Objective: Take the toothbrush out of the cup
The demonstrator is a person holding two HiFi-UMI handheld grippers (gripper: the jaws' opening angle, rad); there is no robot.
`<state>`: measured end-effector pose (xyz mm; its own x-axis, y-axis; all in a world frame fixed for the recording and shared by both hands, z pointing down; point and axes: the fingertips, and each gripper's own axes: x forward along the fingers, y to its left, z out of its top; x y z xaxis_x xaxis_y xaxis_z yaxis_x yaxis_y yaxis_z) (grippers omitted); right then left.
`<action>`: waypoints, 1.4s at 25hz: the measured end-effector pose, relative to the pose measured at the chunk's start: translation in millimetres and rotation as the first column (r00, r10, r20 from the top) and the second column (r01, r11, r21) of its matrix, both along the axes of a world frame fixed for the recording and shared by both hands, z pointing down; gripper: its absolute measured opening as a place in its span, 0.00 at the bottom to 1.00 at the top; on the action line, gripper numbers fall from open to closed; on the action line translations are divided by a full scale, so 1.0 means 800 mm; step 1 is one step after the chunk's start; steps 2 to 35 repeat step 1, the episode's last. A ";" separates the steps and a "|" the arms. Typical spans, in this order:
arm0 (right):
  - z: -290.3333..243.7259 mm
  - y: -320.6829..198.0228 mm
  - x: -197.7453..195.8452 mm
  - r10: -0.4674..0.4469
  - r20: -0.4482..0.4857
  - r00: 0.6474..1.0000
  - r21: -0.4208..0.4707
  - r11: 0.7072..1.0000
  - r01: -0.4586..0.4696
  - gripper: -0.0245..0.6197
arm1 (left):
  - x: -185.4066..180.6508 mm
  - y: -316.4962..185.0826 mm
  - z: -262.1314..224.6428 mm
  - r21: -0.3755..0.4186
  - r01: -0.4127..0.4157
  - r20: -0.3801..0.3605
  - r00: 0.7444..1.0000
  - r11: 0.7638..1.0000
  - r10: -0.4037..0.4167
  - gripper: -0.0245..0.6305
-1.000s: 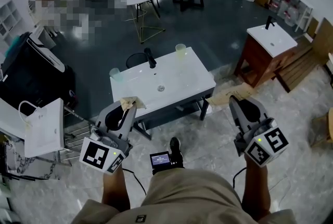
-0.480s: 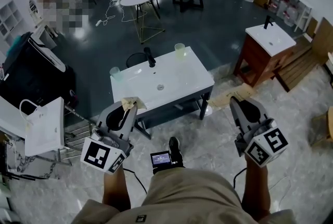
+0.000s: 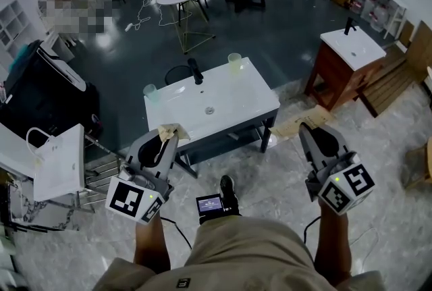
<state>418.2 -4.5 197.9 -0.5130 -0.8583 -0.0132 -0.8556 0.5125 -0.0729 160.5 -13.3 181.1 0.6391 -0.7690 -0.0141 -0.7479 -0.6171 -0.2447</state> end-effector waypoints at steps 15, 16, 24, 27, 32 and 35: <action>0.000 -0.001 -0.001 0.000 0.000 1.000 0.000 1.000 0.000 0.08 | -0.001 -0.001 0.001 0.000 0.001 0.000 1.000 1.000 -0.001 0.08; 0.000 -0.001 -0.001 0.000 0.000 1.000 0.000 1.000 0.000 0.08 | -0.001 -0.001 0.001 0.000 0.001 0.000 1.000 1.000 -0.001 0.08; 0.000 -0.001 -0.001 0.000 0.000 1.000 0.000 1.000 0.000 0.08 | -0.001 -0.001 0.001 0.000 0.001 0.000 1.000 1.000 -0.001 0.08; 0.000 -0.001 -0.001 0.000 0.000 1.000 0.000 1.000 0.000 0.08 | -0.001 -0.001 0.001 0.000 0.001 0.000 1.000 1.000 -0.001 0.08; 0.000 -0.001 -0.001 0.000 0.000 1.000 0.000 1.000 0.000 0.08 | -0.001 -0.001 0.001 0.000 0.001 0.000 1.000 1.000 -0.001 0.08; 0.000 -0.001 -0.001 0.000 0.000 1.000 0.000 1.000 0.000 0.08 | -0.001 -0.001 0.001 0.000 0.001 0.000 1.000 1.000 -0.001 0.08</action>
